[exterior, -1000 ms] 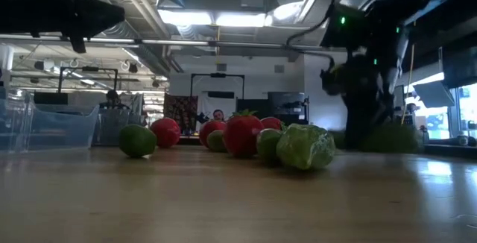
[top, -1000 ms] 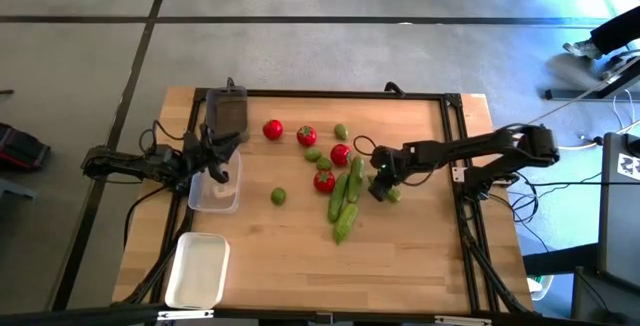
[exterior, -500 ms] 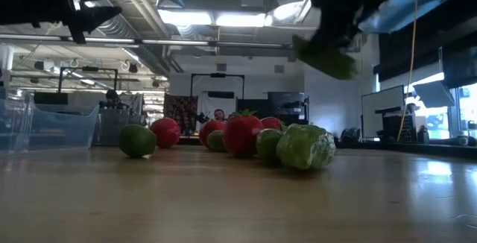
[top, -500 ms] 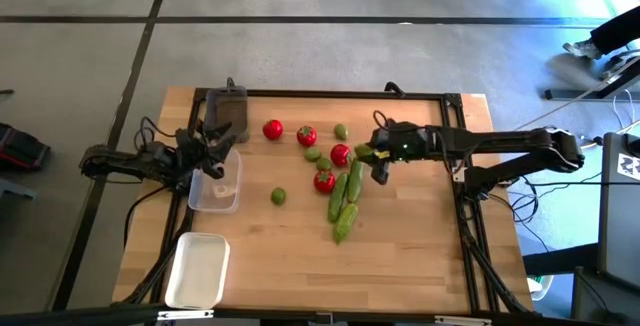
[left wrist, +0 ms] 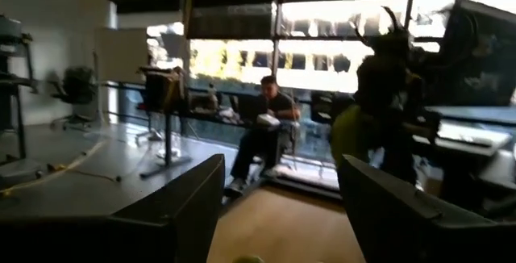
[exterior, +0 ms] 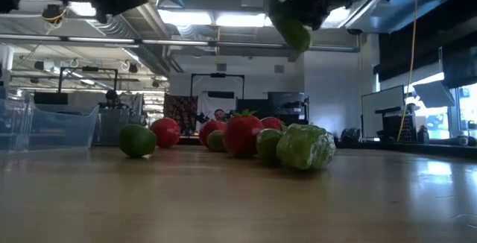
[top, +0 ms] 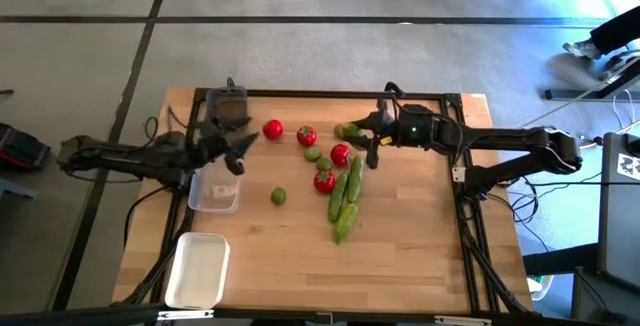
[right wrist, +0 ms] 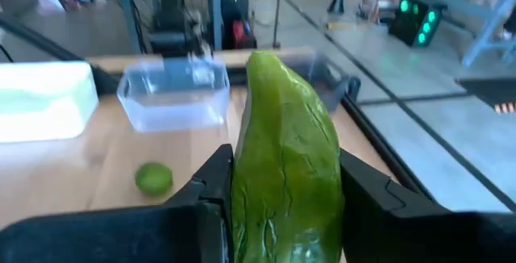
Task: Sort produce into baskets
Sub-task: Put the cucumber into the black bin
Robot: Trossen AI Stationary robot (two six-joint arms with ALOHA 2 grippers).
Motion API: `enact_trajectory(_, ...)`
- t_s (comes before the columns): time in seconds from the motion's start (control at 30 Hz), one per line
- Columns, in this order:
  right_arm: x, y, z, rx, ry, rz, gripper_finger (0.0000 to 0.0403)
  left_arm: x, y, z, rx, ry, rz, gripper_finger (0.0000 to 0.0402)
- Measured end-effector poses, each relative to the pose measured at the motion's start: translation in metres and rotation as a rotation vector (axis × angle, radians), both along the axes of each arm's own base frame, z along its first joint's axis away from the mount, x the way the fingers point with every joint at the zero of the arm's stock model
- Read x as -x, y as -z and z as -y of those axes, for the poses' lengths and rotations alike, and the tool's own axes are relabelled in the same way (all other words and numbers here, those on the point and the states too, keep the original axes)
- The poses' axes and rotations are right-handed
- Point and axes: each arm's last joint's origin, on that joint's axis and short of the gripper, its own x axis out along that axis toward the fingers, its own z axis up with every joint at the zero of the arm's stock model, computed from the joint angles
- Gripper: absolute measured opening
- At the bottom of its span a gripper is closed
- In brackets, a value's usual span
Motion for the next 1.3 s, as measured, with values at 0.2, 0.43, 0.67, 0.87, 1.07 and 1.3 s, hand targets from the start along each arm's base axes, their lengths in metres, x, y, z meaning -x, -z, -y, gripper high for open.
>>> enact_trajectory(0.2, -0.025, 0.003, 0.000, 0.009, -0.140, 0.164, 0.0128, -0.042, 0.009, -0.006, 0.053, 0.052, -0.089, 0.0239)
enact_trajectory(0.43, -0.053, 0.014, 0.003, 0.018, -0.223, 0.336, 0.0129, -0.085, 0.018, 0.000, 0.069, 0.212, -0.128, 0.0239)
enact_trajectory(0.67, -0.071, 0.027, -0.013, -0.013, -0.277, 0.420, 0.0129, -0.114, 0.018, 0.006, 0.096, 0.245, -0.154, 0.0239)
enact_trajectory(0.87, -0.076, 0.029, -0.025, 0.048, -0.269, 0.401, 0.0129, -0.125, 0.019, 0.008, 0.119, 0.315, -0.164, 0.0239)
enact_trajectory(1.07, -0.077, 0.027, -0.033, 0.072, -0.298, 0.416, 0.0129, -0.127, 0.018, 0.015, 0.100, 0.386, -0.153, 0.0239)
enact_trajectory(1.3, -0.080, 0.028, -0.037, 0.089, -0.286, 0.416, 0.0129, -0.128, 0.015, 0.022, 0.073, 0.453, -0.136, 0.0239)
